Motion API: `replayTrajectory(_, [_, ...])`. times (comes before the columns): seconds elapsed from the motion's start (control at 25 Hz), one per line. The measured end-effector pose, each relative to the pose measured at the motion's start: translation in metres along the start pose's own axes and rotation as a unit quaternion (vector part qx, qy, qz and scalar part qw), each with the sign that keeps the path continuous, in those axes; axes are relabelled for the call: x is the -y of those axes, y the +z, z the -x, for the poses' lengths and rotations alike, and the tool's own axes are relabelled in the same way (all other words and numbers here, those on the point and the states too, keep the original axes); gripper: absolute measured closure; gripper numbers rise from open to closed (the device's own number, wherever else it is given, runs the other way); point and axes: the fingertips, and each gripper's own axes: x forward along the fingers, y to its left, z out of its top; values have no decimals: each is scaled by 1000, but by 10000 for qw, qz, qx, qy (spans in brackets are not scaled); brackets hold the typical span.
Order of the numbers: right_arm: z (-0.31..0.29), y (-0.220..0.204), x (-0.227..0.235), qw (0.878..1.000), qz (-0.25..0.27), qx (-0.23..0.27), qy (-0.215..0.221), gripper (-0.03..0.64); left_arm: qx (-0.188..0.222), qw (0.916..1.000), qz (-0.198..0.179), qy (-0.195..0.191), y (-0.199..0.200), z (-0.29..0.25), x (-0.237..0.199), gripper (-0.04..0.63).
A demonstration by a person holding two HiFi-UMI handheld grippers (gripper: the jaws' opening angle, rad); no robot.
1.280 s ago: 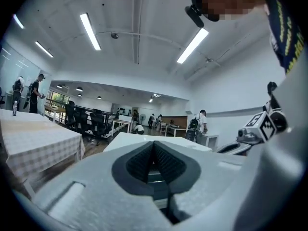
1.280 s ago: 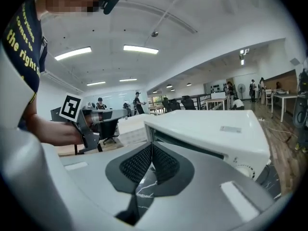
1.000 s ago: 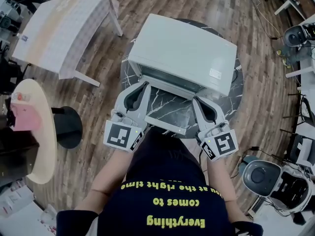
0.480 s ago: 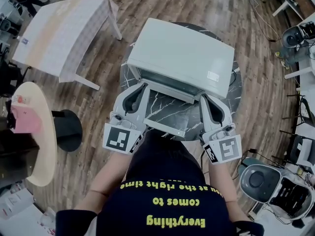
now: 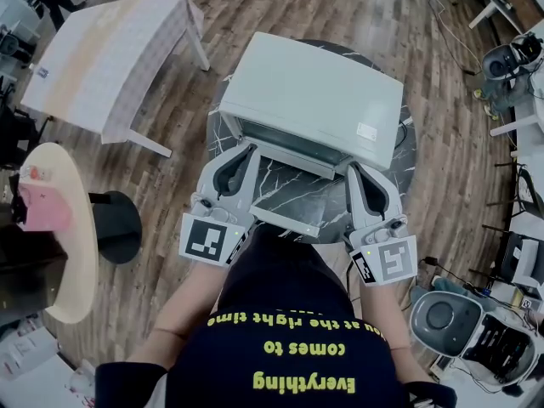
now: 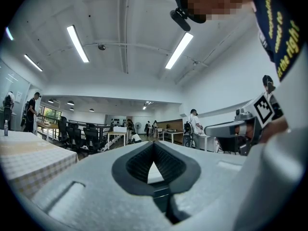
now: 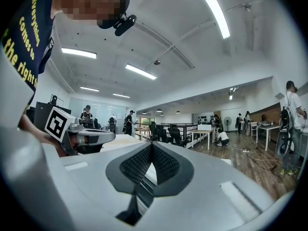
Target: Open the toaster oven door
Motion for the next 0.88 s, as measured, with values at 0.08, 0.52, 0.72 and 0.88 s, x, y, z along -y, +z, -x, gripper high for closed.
replayTrajectory(0.08, [0, 0, 0, 10000, -7, 0, -7, 606, -1, 10000, 0, 0, 0, -1, 0, 595])
replayTrajectory(0.52, [-1, 1, 2, 10000, -34, -7, -13, 606, -11, 10000, 20, 14, -1, -3, 0, 595])
replayTrajectory(0.72, [-2, -1, 3, 10000, -46, -27, 6, 606, -31, 10000, -2, 33, -2, -4, 0, 595])
replayTrajectory(0.88, [-1, -1, 3, 10000, -52, -29, -2, 606, -29, 10000, -2, 46, -2, -3, 0, 595])
